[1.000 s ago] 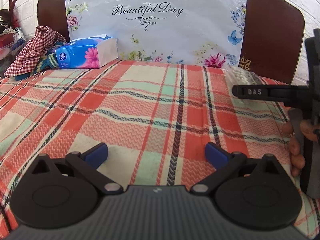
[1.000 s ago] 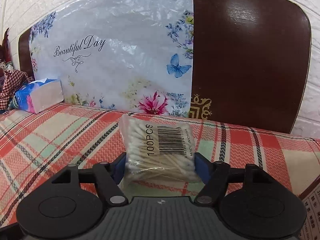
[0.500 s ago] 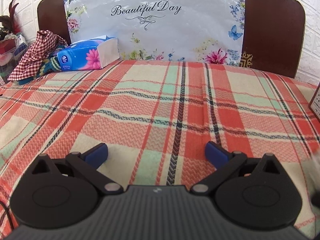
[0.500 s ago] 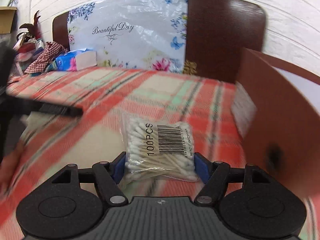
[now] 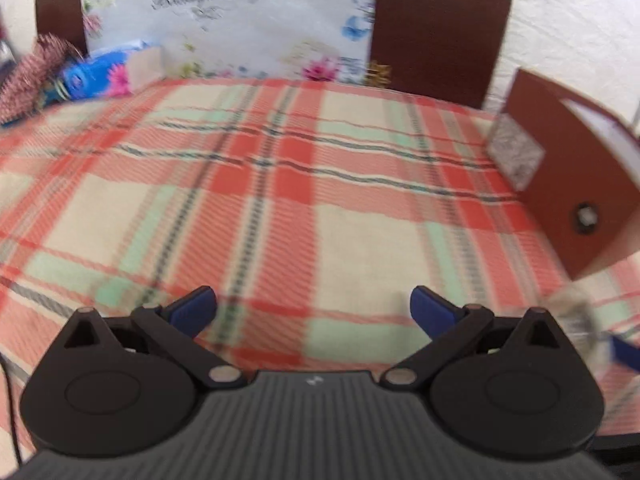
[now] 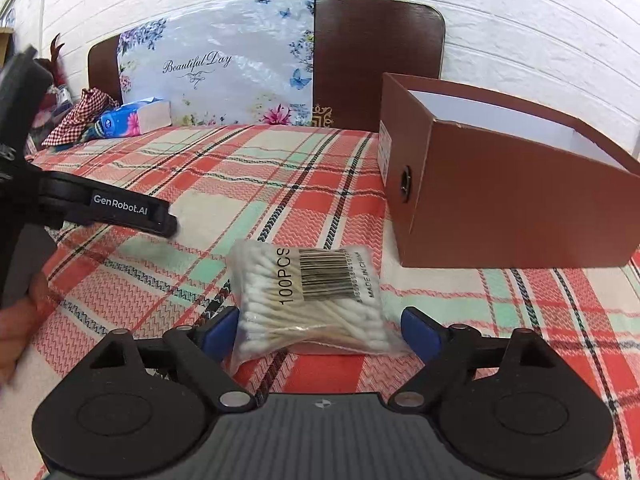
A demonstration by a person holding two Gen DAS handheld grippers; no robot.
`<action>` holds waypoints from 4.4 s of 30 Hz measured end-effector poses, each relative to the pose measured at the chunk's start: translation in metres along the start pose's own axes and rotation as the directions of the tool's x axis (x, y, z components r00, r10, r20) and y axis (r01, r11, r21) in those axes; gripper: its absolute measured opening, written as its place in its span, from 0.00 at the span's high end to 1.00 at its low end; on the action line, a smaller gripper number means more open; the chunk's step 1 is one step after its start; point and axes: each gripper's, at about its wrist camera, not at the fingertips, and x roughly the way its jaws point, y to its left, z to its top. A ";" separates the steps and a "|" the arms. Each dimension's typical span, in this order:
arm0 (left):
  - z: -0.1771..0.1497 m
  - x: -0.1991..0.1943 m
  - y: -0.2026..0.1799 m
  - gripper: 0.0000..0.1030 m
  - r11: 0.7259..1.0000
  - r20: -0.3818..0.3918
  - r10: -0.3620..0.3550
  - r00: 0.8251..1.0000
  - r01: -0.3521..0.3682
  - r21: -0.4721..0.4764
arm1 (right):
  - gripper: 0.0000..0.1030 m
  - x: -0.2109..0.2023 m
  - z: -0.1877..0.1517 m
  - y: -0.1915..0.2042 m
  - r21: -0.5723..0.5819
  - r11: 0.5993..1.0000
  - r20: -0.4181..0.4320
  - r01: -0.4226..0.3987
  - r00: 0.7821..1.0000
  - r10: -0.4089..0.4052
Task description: Organize objects
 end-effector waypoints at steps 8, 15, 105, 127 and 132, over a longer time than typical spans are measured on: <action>-0.003 -0.016 -0.044 0.00 0.959 -0.103 -0.277 0.955 0.269 -0.088 | 0.12 -0.001 -0.003 -0.007 0.051 0.998 0.006 -0.028 1.000 0.028; -0.018 -0.006 -0.073 0.15 0.949 -0.174 -0.308 0.935 0.314 0.007 | 0.11 0.002 -0.005 -0.005 0.036 0.999 0.003 -0.032 0.999 0.032; -0.082 -0.064 -0.059 0.00 0.974 -0.121 0.076 0.990 -0.047 0.222 | 0.04 -0.028 -0.026 -0.052 0.354 0.935 0.081 0.038 0.994 -0.071; -0.064 -0.051 -0.054 0.00 0.983 -0.259 0.051 0.965 -0.002 0.185 | 0.02 -0.026 -0.025 -0.046 0.332 0.941 0.068 0.060 0.994 -0.088; -0.063 -0.050 -0.053 0.00 0.983 -0.246 0.052 0.968 -0.006 0.186 | 0.02 -0.026 -0.025 -0.045 0.327 0.943 0.064 0.063 0.994 -0.089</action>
